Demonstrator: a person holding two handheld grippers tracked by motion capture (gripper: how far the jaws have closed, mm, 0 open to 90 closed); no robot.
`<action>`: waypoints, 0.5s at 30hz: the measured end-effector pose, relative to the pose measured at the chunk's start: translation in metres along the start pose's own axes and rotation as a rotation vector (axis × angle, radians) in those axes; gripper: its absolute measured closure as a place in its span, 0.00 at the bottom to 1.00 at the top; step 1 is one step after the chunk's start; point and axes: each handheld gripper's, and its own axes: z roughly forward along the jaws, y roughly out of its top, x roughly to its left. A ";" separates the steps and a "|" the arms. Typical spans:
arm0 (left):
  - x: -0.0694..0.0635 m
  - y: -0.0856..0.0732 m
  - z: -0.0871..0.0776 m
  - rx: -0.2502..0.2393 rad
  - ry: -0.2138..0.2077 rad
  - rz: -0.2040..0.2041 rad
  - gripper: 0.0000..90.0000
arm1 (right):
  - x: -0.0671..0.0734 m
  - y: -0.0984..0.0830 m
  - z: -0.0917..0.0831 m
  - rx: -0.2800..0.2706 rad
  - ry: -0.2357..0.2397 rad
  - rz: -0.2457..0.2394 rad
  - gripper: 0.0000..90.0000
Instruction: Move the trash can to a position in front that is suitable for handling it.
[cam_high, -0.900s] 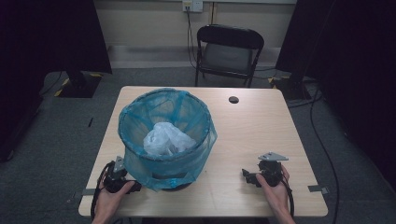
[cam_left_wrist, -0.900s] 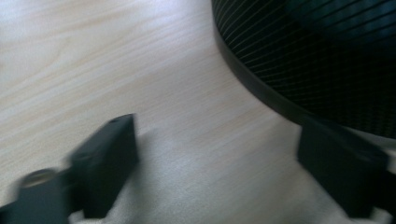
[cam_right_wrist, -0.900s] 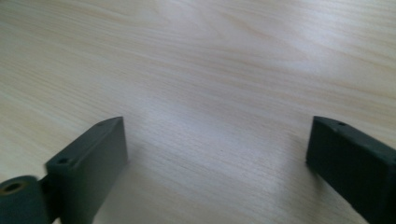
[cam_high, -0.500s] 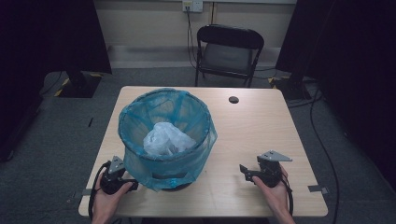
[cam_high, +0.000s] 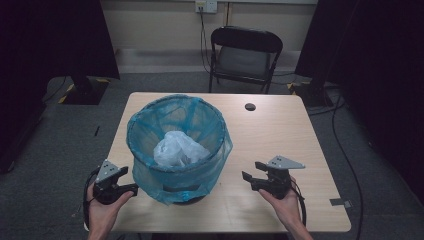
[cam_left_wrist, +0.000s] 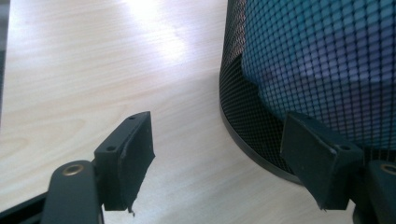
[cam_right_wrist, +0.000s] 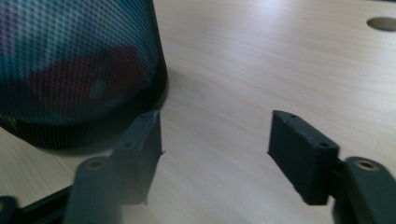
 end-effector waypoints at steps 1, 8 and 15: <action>0.000 0.000 0.000 0.000 0.000 0.000 0.28 | 0.002 0.004 0.001 -0.010 0.003 0.002 0.39; 0.005 0.022 -0.005 -0.046 -0.015 -0.027 0.33 | 0.017 0.041 0.006 -0.097 0.000 -0.009 0.44; 0.010 0.024 0.004 -0.065 -0.025 -0.060 0.31 | 0.027 0.064 0.022 -0.101 0.009 -0.005 0.39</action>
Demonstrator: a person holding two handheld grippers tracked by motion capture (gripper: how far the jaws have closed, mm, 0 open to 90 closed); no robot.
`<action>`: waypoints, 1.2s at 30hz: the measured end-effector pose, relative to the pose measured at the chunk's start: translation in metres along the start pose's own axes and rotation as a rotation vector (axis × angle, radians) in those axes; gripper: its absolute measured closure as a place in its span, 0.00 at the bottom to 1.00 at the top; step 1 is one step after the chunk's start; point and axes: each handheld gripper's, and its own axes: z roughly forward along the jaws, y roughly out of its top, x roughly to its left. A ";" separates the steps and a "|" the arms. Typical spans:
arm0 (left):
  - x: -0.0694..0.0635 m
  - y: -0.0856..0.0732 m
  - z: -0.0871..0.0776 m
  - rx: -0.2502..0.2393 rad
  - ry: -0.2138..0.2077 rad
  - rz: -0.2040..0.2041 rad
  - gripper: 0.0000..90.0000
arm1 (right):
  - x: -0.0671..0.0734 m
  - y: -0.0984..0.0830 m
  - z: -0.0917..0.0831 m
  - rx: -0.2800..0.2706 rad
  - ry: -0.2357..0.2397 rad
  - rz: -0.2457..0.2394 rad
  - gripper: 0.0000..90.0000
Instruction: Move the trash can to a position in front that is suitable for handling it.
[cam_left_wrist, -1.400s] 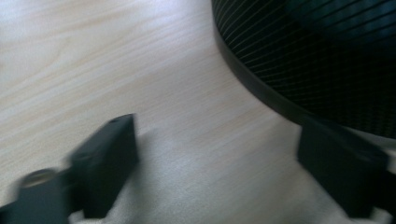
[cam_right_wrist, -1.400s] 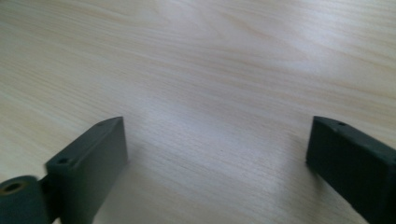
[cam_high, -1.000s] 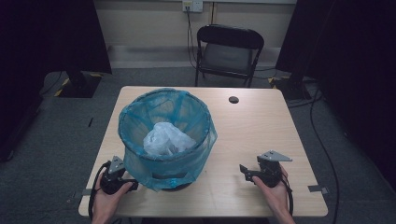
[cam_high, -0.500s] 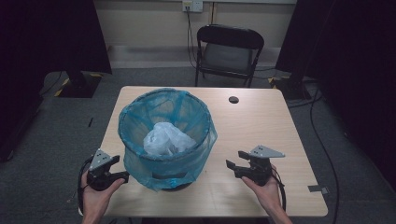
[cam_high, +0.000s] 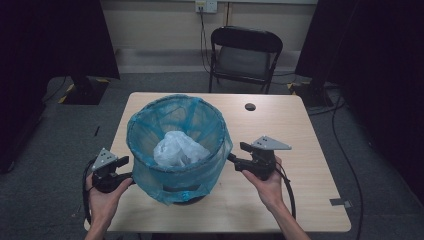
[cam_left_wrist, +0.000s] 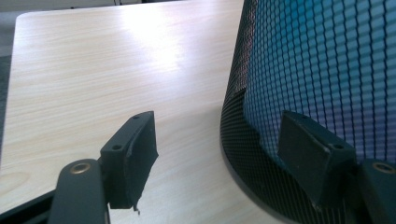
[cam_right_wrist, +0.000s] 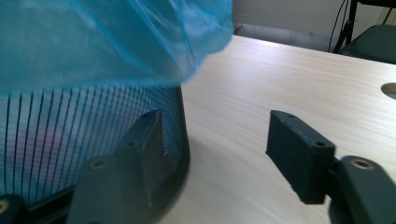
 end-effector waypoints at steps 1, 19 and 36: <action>0.000 0.001 0.001 -0.004 -0.001 -0.001 0.30 | 0.002 0.003 0.003 0.003 0.000 -0.002 0.38; -0.030 0.010 0.011 0.008 0.034 0.054 0.40 | -0.010 0.012 0.012 -0.020 0.005 0.041 0.40; -0.061 0.022 0.042 0.021 -0.066 0.027 0.40 | -0.049 -0.001 -0.022 -0.038 -0.037 0.099 0.43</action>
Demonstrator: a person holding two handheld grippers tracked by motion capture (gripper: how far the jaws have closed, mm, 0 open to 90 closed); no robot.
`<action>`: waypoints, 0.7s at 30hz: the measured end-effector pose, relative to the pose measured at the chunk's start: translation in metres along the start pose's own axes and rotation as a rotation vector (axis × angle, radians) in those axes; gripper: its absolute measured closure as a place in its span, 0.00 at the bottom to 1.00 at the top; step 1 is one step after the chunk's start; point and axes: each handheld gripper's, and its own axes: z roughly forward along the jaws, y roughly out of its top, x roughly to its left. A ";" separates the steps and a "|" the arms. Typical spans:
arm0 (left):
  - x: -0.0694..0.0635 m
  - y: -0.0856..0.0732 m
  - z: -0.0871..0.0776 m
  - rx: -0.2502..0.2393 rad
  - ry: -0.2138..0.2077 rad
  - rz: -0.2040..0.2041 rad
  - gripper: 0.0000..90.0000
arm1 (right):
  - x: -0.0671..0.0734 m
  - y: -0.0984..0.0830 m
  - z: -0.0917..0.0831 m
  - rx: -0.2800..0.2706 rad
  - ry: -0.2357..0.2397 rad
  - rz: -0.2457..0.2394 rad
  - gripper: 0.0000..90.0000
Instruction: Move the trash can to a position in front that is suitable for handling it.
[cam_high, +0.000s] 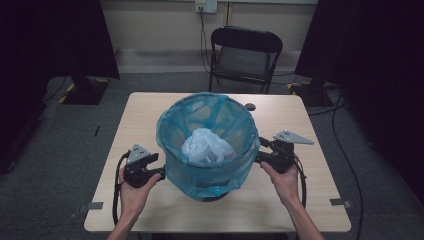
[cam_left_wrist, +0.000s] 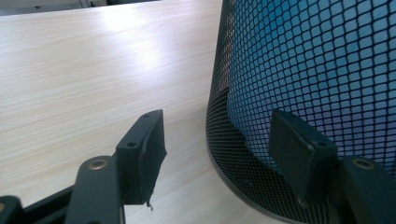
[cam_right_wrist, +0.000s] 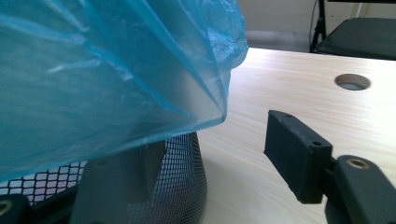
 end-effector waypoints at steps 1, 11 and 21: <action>-0.002 0.001 0.002 0.002 -0.006 0.006 0.40 | 0.000 0.000 0.000 0.000 0.000 0.000 0.43; -0.018 0.012 0.022 0.017 -0.050 0.045 0.40 | -0.023 -0.007 -0.020 -0.004 -0.034 0.023 0.43; -0.022 0.016 0.036 -0.008 -0.064 0.018 0.38 | -0.028 -0.013 -0.034 -0.033 -0.064 0.030 0.38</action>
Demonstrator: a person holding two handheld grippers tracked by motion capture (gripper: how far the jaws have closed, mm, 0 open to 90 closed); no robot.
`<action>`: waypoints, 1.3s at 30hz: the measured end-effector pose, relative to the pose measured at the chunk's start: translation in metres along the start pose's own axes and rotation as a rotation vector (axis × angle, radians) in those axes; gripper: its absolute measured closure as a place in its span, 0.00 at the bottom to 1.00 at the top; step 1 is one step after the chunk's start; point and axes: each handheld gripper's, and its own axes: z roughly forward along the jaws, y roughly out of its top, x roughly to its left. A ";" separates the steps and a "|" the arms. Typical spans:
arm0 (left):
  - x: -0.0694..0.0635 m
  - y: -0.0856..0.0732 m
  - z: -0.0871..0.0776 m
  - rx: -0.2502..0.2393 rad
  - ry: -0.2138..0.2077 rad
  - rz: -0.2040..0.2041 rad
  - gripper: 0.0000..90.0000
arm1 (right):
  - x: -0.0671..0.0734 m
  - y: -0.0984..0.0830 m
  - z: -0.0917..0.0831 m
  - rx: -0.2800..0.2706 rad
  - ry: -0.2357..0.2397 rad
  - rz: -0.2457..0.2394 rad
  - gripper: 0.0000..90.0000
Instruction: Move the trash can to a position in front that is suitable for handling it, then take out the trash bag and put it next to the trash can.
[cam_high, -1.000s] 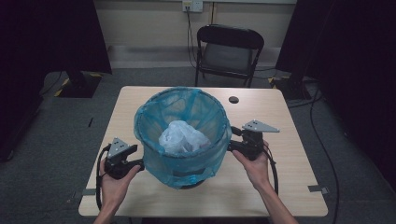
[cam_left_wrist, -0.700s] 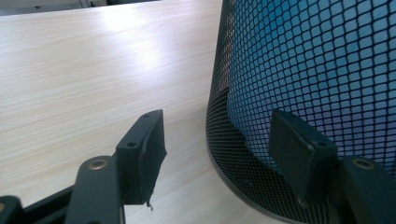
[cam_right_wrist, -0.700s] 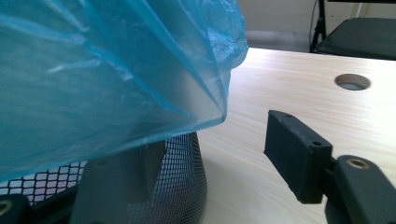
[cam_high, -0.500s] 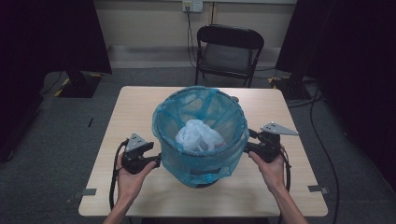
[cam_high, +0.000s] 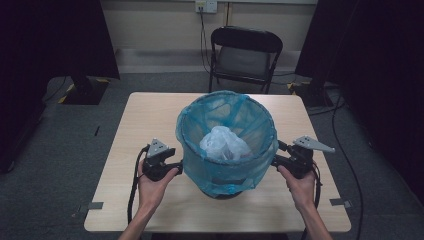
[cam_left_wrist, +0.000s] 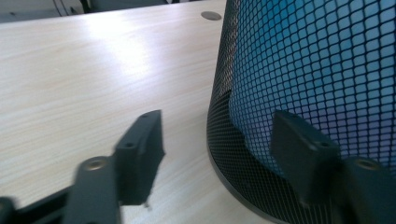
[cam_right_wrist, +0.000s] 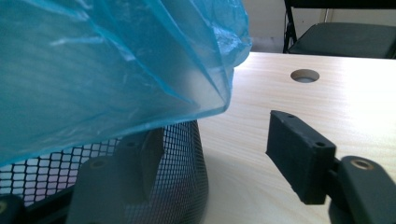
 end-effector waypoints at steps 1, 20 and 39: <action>0.000 0.000 0.000 0.000 0.000 0.000 0.35 | 0.000 0.000 0.000 0.000 0.000 0.000 0.38; 0.002 0.042 -0.041 -0.139 -0.081 0.111 0.37 | -0.002 0.029 -0.026 -0.083 0.002 -0.057 0.41; 0.001 0.073 -0.053 -0.243 -0.213 0.143 0.95 | 0.016 0.064 -0.026 -0.138 0.087 -0.084 0.85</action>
